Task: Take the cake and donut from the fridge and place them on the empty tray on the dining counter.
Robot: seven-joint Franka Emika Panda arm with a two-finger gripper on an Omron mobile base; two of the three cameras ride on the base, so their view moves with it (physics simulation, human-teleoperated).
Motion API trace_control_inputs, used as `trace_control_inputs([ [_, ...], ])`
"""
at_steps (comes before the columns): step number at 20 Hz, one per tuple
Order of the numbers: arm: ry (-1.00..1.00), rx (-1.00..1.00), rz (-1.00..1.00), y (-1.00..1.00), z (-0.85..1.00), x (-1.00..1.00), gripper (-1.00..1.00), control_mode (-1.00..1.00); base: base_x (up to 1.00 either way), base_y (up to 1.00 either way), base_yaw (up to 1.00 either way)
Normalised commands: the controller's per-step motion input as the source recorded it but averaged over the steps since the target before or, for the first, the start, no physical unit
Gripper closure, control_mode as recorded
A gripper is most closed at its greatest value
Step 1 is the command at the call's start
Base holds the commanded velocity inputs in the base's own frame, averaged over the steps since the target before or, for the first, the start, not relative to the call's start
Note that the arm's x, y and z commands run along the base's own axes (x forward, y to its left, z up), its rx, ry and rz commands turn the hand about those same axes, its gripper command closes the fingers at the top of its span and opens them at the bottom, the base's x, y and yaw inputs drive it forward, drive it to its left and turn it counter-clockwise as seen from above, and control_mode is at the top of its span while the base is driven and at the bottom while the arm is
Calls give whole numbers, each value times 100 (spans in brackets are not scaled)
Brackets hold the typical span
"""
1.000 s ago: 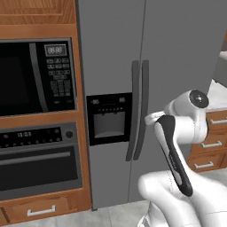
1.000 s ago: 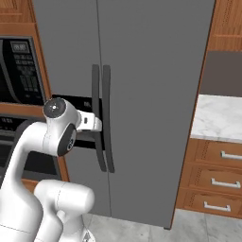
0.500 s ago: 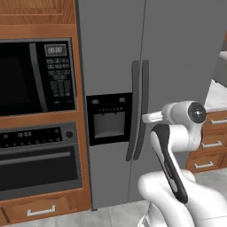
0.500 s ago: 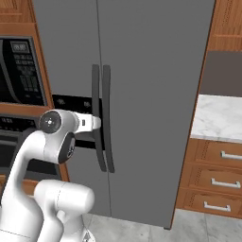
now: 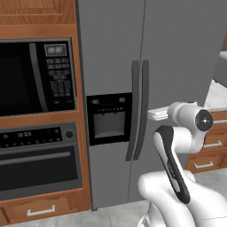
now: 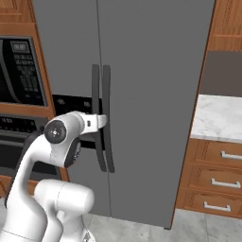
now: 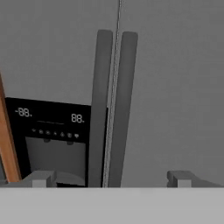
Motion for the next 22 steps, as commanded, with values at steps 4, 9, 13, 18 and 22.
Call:
trace_control_inputs([
  [4,0,0,0,-22,0,11,-100,-100,0,0,0],
  [9,0,0,0,-5,0,37,-100,-100,0,0,0],
  [13,0,0,0,0,0,47,-100,-100,0,0,0],
  [18,0,0,0,0,-3,50,-100,-100,0,0,0],
  [22,0,0,0,-8,-5,24,-100,-100,0,0,0],
])
